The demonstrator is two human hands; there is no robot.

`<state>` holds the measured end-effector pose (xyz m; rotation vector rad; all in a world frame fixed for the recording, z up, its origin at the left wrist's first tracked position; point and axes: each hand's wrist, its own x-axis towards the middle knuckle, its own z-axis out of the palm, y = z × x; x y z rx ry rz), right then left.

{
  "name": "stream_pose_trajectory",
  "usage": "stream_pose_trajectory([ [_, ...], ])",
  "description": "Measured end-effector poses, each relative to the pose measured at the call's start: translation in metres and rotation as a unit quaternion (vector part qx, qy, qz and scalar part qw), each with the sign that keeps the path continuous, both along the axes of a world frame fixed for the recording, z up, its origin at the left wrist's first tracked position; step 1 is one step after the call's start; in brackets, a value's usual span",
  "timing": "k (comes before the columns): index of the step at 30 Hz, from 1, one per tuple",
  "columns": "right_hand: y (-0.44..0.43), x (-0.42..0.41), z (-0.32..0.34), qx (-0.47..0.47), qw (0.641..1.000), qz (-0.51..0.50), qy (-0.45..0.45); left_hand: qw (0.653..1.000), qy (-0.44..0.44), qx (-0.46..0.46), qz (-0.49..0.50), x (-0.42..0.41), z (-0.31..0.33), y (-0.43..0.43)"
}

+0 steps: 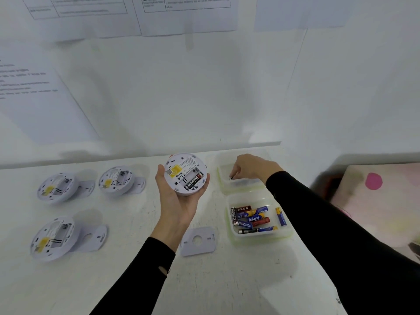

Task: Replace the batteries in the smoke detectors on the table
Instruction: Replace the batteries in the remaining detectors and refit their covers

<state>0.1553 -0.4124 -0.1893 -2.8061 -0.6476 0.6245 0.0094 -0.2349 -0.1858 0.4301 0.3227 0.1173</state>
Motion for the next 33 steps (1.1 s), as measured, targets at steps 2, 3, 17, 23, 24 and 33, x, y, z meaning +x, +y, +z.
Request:
stream_pose_trajectory([
  [2, 0.001, 0.002, -0.002, 0.001, 1.0, 0.012, -0.012, 1.0, 0.001, -0.001, -0.001, 0.0, 0.001, -0.001],
  [3, 0.001, 0.002, -0.003, -0.002, 1.0, 0.016, -0.02, 1.0, 0.002, -0.002, -0.003, -0.001, 0.002, -0.002],
  [17, 0.044, -0.121, 0.019, 0.521, 0.827, -0.203, -0.061, 0.998, 0.026, 0.056, 0.023, 0.004, -0.001, -0.007],
  [23, 0.064, -0.157, 0.018, 0.431, 0.874, -0.137, -0.177, 0.993, 0.025, 0.116, 0.014, 0.0, 0.0, -0.014],
  [24, 0.066, -0.158, 0.019, 0.433, 0.873, -0.152, -0.165, 0.992, 0.029, 0.122, 0.009, 0.0, 0.0, -0.014],
  [33, 0.079, -0.155, 0.024, 0.486, 0.815, -0.281, -0.144, 0.996, 0.019, 0.091, -0.013, -0.006, 0.003, -0.022],
])
